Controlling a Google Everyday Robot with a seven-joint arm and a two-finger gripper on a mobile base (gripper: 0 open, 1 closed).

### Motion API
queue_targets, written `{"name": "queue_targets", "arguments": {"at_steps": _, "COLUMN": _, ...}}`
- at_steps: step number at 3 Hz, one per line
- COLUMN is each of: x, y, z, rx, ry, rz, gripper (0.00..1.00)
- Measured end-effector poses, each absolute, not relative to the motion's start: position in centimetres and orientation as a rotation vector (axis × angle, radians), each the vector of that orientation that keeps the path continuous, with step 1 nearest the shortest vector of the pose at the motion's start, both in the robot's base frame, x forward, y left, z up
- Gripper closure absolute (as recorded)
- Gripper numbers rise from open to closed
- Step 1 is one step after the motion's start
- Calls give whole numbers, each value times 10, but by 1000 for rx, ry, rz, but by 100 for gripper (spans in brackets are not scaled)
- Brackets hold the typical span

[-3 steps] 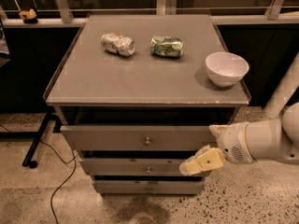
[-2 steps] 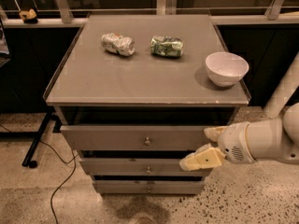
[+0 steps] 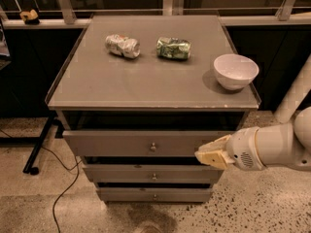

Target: Open top drawer

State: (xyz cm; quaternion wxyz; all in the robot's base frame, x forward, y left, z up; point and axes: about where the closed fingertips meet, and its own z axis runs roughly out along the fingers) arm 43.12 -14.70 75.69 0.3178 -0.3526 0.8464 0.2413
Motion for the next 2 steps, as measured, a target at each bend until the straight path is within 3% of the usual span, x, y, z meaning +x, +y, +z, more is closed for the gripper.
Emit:
{"name": "queue_targets", "arguments": {"at_steps": 1, "x": 431, "y": -147, "z": 757, "rx": -928, "ry": 2227, "rz": 635, "gripper": 89}}
{"name": "queue_targets", "arguments": {"at_steps": 2, "x": 430, "y": -146, "z": 760, "rx": -865, "ry": 2182, "rz": 616, "gripper": 100}}
